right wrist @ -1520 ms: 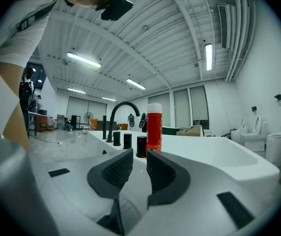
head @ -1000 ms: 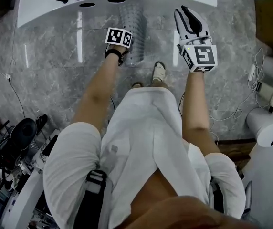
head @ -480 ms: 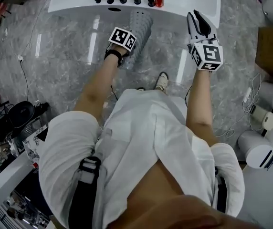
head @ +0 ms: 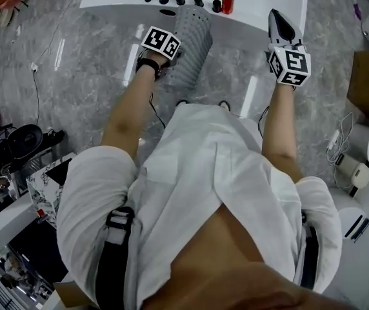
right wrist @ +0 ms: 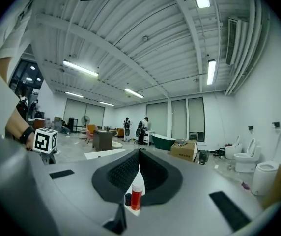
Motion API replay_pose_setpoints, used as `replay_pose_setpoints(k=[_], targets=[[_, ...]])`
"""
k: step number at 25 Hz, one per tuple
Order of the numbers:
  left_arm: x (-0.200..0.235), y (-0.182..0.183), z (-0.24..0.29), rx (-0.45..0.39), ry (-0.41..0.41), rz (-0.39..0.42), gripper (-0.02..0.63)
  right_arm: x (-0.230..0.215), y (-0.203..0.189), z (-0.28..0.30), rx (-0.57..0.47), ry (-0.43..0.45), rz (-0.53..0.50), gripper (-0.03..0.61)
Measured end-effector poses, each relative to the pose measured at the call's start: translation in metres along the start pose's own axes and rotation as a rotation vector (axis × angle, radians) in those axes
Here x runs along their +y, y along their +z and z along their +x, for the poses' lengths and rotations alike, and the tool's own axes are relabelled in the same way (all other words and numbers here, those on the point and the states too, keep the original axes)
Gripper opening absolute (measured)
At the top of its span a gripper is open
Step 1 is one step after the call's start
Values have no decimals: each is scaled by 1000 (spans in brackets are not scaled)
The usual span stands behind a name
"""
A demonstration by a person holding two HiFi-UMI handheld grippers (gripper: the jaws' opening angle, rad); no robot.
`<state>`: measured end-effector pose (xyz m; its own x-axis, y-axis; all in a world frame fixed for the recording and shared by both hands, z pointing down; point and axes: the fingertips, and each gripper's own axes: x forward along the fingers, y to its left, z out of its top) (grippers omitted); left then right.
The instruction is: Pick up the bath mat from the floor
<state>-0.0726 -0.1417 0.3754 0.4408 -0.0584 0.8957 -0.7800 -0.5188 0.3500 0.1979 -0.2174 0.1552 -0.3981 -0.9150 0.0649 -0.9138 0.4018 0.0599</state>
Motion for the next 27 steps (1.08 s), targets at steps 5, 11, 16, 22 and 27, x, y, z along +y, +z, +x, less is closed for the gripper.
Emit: replay_pose_setpoints(k=[5,11,16,22,27], targets=[[8,-3,-7,-13,-29,-25,41,0,9,20,39,0,-52,26],[24,-13,-8,10,-32,-38,41,7,14,39,33,2,-50,26],[33,-26,-11,37,-27,-41,41,15,12,45,34,6,-41,26],[31,-32,-10,46,-28,-43,41,18,6,43,40,13,-35,26],[29,-36,-10,47,-26,-40,41,24,6,39,37,23,-37,26]])
